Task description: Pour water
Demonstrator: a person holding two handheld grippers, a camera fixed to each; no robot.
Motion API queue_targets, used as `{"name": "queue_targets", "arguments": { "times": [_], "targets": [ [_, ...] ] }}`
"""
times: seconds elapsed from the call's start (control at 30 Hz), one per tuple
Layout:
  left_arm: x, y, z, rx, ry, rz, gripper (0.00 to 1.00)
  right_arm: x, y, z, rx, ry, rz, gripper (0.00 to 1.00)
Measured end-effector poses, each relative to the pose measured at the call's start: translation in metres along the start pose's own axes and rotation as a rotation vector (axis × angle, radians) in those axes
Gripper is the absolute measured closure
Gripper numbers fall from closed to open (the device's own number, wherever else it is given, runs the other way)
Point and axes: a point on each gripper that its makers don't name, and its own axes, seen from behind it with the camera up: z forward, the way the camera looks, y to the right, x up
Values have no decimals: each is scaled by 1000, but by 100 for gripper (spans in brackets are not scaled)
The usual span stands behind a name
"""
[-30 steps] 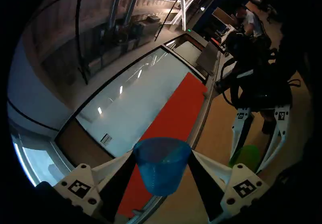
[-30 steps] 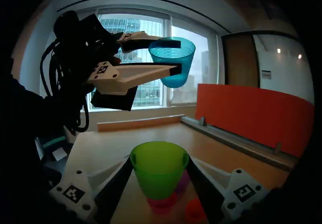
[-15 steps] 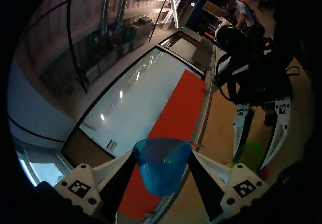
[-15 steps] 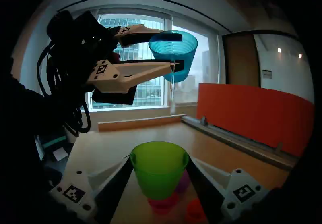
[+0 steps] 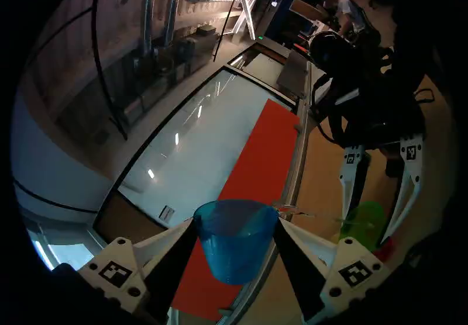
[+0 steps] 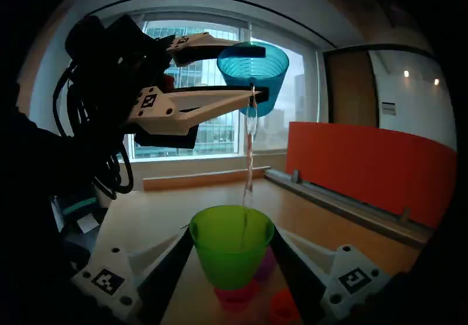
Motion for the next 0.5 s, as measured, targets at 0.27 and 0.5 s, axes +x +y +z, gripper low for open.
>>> {"name": "queue_targets", "arguments": {
  "times": [0.27, 0.5],
  "targets": [
    [3, -1, -1, 1, 2, 21, 13, 1, 2, -1, -6, 2, -1, 8],
    [2, -2, -2, 3, 0, 37, 13, 0, 4, -2, -10, 2, -2, 9]
  ]
}}
